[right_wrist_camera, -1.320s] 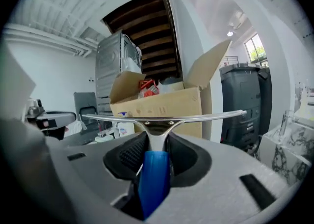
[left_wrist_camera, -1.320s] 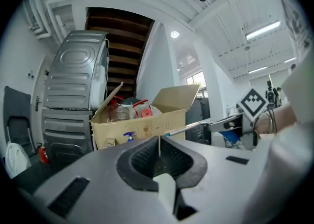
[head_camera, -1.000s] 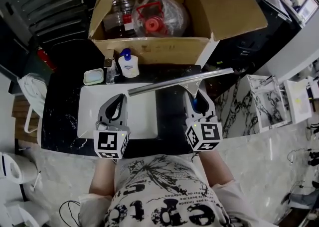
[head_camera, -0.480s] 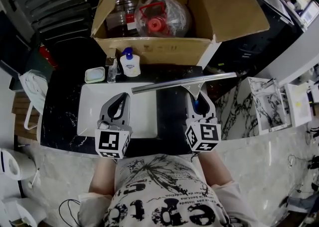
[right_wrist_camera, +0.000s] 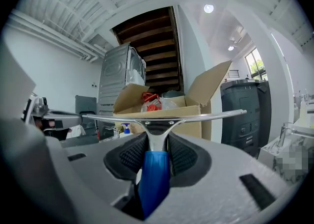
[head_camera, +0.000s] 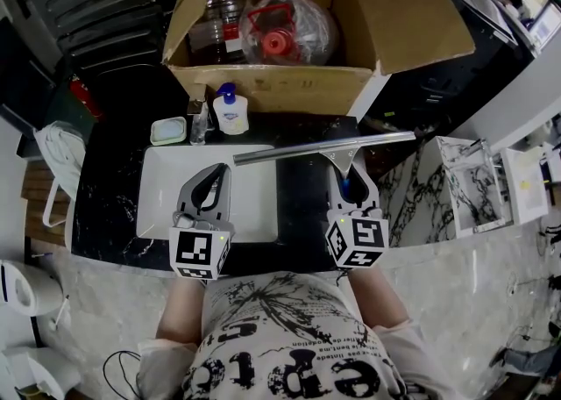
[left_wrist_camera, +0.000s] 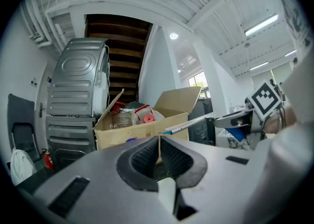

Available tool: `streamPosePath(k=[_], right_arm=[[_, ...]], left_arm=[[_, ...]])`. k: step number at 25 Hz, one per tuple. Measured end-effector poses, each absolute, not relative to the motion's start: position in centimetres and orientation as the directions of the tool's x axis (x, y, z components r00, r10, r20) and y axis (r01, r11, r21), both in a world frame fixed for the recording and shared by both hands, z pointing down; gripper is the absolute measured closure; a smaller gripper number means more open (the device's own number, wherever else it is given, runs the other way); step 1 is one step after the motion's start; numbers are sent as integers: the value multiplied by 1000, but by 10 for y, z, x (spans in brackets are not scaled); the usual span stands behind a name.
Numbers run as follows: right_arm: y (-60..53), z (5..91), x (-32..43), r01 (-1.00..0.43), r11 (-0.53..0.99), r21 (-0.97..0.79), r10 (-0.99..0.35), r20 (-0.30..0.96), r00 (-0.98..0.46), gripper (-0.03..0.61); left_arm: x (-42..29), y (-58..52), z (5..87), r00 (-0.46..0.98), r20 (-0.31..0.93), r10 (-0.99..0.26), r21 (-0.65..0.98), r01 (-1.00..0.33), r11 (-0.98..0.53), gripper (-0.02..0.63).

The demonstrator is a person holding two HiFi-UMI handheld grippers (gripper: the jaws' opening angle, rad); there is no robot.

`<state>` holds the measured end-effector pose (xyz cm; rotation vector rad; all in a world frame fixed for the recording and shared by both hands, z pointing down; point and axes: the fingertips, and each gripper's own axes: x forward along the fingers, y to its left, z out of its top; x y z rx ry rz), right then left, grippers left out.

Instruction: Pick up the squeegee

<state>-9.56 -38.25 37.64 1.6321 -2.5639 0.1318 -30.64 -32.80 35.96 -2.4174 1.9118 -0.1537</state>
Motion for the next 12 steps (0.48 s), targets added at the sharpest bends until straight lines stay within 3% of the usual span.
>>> streamPosePath(k=[12], right_arm=[[-381, 380, -96, -915, 402, -29, -905, 141, -402, 459]], left_arm=[[-306, -327, 358, 230, 31, -973, -105, -967, -232, 601]])
